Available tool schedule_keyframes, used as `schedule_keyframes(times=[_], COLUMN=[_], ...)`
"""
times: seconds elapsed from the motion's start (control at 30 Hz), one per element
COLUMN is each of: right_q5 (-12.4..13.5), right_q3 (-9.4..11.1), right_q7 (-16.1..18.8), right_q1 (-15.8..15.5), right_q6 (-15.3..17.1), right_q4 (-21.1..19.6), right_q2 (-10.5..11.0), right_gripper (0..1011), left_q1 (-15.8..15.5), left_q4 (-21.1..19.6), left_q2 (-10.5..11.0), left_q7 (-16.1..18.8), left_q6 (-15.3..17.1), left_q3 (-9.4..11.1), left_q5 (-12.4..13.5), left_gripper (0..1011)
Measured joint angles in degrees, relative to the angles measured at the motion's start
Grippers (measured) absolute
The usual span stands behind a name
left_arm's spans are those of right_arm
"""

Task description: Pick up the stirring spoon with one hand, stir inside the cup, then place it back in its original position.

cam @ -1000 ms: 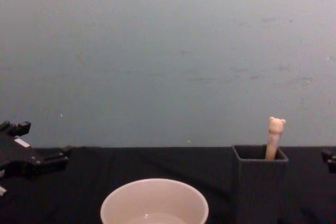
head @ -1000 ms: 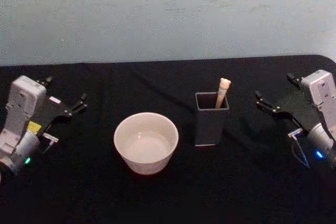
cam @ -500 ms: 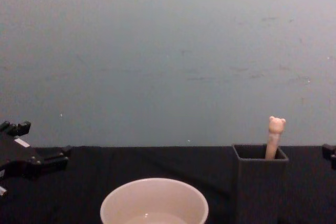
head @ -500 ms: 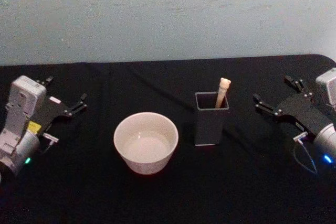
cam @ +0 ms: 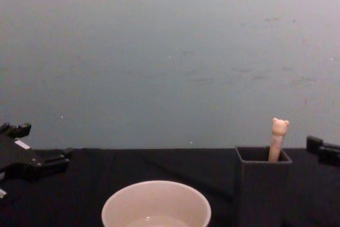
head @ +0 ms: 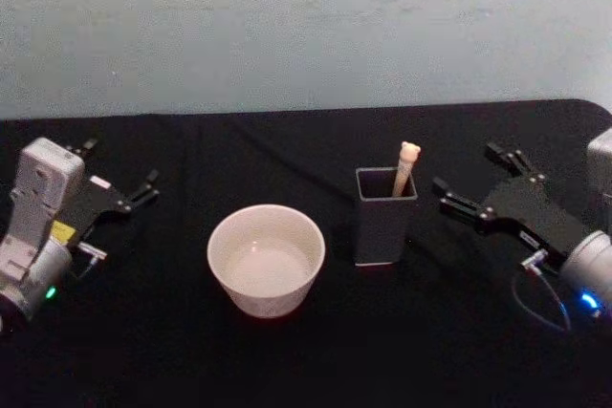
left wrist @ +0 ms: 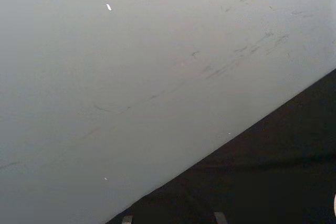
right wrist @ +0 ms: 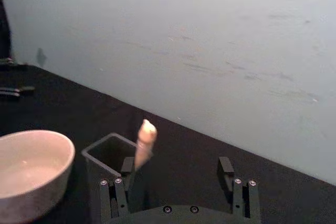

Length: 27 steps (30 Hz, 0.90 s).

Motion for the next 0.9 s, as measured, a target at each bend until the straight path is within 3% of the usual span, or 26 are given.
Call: schedule_keyframes(times=[0.53, 0.9], right_q5=[2.4, 2.3], right_q3=[-1.8, -2.1], right_q7=[9.7, 12.2], right_q1=[7.4, 10.7], right_q6=[1.3, 2.9], right_q4=[8.0, 12.6], right_q2=[-6.1, -9.3], right_gripper=[1002, 1002], left_q1=[0.0, 0.0], left_q4=[0.0, 0.0], left_q2=[0.0, 0.0], left_q7=[0.0, 0.0], left_q6=[0.0, 0.0], left_q3=[0.0, 0.0], left_q5=[0.0, 0.0], left_gripper=[1001, 1001])
